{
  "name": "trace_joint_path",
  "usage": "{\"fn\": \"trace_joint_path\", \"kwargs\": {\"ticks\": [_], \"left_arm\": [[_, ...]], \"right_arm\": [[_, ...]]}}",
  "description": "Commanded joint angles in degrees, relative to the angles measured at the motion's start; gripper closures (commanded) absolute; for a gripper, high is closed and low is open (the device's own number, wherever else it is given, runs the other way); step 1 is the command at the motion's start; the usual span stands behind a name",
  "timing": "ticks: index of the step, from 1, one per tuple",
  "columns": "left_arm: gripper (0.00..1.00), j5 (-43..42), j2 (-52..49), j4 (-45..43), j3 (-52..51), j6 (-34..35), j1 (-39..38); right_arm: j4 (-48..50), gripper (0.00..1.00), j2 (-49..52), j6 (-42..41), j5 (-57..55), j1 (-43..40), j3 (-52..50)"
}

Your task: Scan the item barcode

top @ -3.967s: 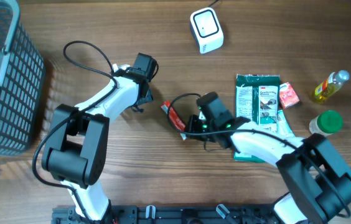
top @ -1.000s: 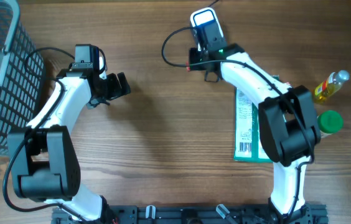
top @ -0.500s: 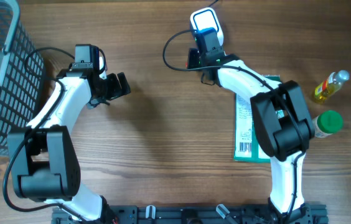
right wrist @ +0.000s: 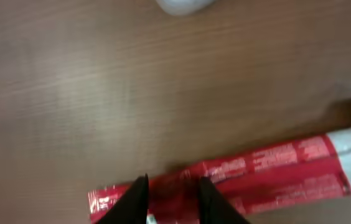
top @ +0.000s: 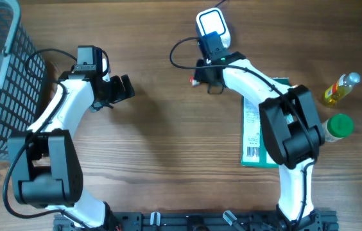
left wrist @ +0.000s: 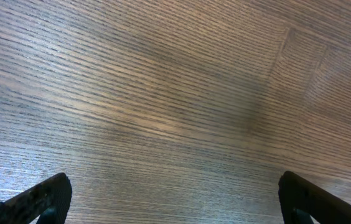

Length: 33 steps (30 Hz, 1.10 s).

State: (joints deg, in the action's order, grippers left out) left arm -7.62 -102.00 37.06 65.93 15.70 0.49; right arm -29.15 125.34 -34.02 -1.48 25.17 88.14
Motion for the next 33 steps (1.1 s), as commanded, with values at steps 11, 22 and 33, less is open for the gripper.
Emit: {"fn": "trace_joint_path", "kwargs": {"ticks": [11, 22, 33], "left_arm": [[0.0, -0.68, 0.2, -0.17, -0.46, -0.94, 0.15], [0.0, -0.68, 0.2, -0.17, -0.46, -0.94, 0.15], [0.0, -0.68, 0.2, -0.17, -0.46, -0.94, 0.15]], "right_arm": [[-15.15, 0.77, -11.91, -0.94, 5.27, 8.11, -1.95], [-10.14, 0.77, -5.29, -0.02, -5.64, 7.98, -4.37], [-28.28, 0.74, -2.93, 1.09, 10.97, 7.19, -4.37]]}}
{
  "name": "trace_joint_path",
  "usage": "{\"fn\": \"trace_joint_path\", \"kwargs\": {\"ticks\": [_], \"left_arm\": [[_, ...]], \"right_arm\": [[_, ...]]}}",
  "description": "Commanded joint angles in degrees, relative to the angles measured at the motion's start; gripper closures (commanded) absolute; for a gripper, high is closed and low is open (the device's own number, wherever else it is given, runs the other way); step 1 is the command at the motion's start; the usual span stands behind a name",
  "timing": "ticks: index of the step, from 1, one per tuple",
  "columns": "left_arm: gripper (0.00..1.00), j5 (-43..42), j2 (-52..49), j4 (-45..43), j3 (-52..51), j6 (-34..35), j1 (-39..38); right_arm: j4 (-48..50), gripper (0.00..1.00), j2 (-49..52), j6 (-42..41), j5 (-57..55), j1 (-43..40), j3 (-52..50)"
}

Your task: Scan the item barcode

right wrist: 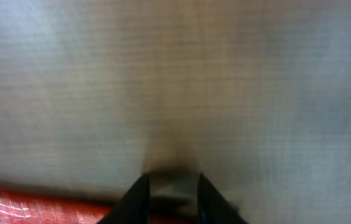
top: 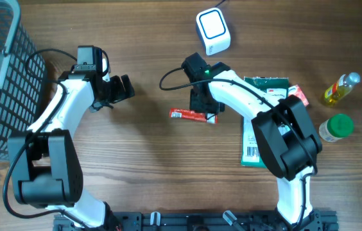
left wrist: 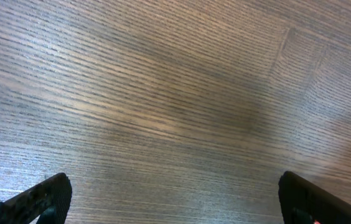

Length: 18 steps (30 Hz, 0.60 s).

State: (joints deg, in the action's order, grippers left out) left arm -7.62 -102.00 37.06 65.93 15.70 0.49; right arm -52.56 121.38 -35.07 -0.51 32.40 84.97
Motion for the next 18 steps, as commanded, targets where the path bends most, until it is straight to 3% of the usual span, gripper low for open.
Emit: {"fn": "trace_joint_path", "kwargs": {"ticks": [1, 4, 6, 10, 18], "left_arm": [[0.0, -0.68, 0.2, -0.17, -0.46, -0.94, 0.15], [0.0, -0.68, 0.2, -0.17, -0.46, -0.94, 0.15], [0.0, -0.68, 0.2, -0.17, -0.46, -0.94, 0.15], [0.0, -0.68, 0.2, -0.17, -0.46, -0.94, 0.15], [0.0, -0.68, 0.2, -0.17, -0.46, -0.94, 0.15]], "right_arm": [[-6.91, 0.75, 0.98, 6.58, 12.63, -0.35, -1.14], [-13.75, 0.81, 0.74, 14.14, 14.51, -1.64, 2.03], [-15.91, 0.78, 0.02, 15.58, 14.6, -2.62, 5.05], [-16.48, 0.76, -1.77, 21.81, 18.6, -1.95, 6.62], [-11.02, 0.67, -1.75, 23.12, 18.6, 0.42, -0.02]]}}
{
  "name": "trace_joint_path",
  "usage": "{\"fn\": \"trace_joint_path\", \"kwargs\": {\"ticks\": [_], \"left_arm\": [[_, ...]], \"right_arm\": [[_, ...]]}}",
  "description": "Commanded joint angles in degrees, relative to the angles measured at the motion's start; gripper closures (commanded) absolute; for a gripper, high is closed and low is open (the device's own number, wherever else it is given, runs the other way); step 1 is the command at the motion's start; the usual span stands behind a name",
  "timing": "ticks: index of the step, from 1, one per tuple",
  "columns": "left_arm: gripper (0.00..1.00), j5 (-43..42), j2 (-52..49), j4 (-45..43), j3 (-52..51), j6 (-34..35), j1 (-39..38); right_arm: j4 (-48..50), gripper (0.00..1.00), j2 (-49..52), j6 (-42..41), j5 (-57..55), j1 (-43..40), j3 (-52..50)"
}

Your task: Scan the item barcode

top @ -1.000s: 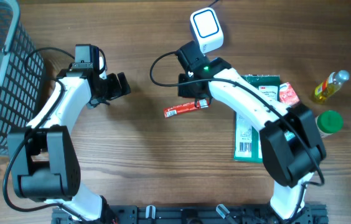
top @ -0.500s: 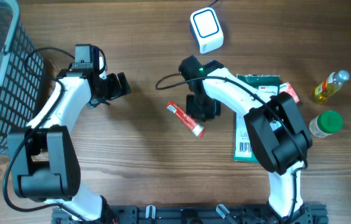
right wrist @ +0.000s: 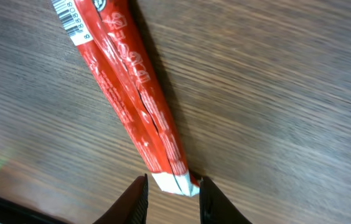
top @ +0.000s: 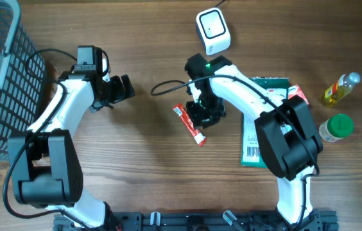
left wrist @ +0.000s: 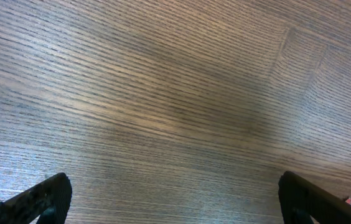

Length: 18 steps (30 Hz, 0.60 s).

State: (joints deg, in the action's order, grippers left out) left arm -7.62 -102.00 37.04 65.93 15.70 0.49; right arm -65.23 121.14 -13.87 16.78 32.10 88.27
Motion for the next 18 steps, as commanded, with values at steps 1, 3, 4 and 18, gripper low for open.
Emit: {"fn": "trace_joint_path", "kwargs": {"ticks": [1, 3, 4, 18], "left_arm": [[0.0, -0.68, 0.2, -0.15, -0.46, -0.94, 0.15], [0.0, -0.68, 0.2, -0.15, -0.46, -0.94, 0.15], [0.0, -0.68, 0.2, -0.15, -0.46, -0.94, 0.15], [0.0, -0.68, 0.2, -0.15, -0.46, -0.94, 0.15]], "right_arm": [[2.45, 0.63, -1.51, 1.92, 1.31, 1.01, -4.35], [3.82, 0.59, -1.51, 2.4, 1.16, 1.49, -6.64], [4.7, 0.59, -1.51, 2.36, 0.96, 1.49, -7.76], [9.27, 0.96, -11.13, 8.26, -19.65, 1.31, -2.93]]}}
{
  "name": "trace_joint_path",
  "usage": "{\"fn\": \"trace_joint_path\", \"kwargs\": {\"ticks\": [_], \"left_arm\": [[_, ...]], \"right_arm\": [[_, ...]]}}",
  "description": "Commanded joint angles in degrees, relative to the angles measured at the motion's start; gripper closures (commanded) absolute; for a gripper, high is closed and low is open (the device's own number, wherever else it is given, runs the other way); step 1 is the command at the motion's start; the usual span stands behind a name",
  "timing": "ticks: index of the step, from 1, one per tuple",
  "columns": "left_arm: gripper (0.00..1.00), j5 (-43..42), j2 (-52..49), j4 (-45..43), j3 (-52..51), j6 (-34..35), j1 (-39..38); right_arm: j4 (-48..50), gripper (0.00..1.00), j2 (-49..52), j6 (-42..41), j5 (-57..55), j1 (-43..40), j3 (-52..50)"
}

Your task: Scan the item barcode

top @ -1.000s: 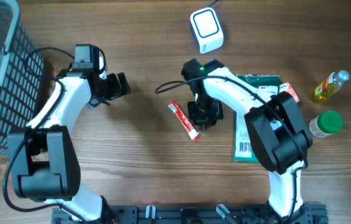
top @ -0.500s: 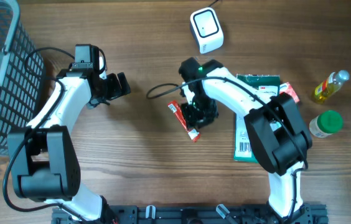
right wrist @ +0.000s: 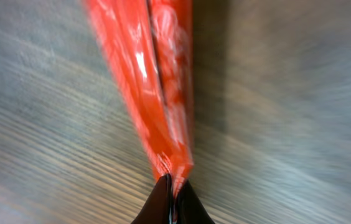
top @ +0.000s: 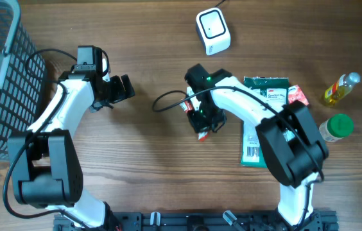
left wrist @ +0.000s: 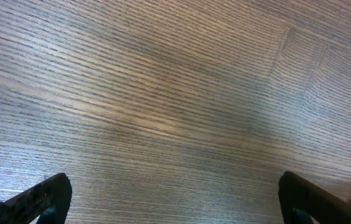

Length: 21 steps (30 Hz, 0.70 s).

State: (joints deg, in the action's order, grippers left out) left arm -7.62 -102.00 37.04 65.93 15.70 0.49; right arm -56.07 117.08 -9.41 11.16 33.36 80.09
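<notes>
A long red stick packet (right wrist: 157,81) stretches away from my right gripper (right wrist: 172,186), which is shut on its near end; this view is blurred. From overhead that gripper (top: 201,120) sits mid-table over the packet, whose red ends (top: 201,136) peek out beside it. The white scanner (top: 213,31) stands at the back, apart from the packet. My left gripper (top: 124,86) hovers open at the left, with only bare wood between its fingers (left wrist: 45,196).
A grey mesh basket fills the left edge. On the right lie a green flat pack (top: 261,122), a small red packet (top: 294,96), a yellow bottle (top: 341,88) and a green-lidded jar (top: 338,126). A black cable (top: 168,99) loops beside the right wrist.
My right jaws stood slightly apart round the packet's white end; now they are shut on it. The wrist has turned and covers most of the packet. The left arm has not moved.
My right gripper was by the scanner at the back, jaws slightly apart over the red packet. Then it was mid-table with the packet lying crosswise. Then the packet lay diagonally with its end between the jaws, and now they are shut on that end.
</notes>
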Motion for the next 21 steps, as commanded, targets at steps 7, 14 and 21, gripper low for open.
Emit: {"fn": "trace_joint_path", "kwargs": {"ticks": [7, 14, 21], "left_arm": [[0.0, -0.68, 0.2, -0.15, -0.46, -0.94, 0.15], [0.0, -0.68, 0.2, -0.15, -0.46, -0.94, 0.15], [0.0, -0.68, 0.2, -0.15, -0.46, -0.94, 0.15]], "right_arm": [[14.49, 0.96, -14.97, 35.1, -41.2, 0.04, 7.3], [38.16, 0.96, -11.06, 55.74, -55.19, -2.95, 7.17], [54.9, 0.96, -0.96, 69.46, -63.1, -7.13, 7.15]]}}
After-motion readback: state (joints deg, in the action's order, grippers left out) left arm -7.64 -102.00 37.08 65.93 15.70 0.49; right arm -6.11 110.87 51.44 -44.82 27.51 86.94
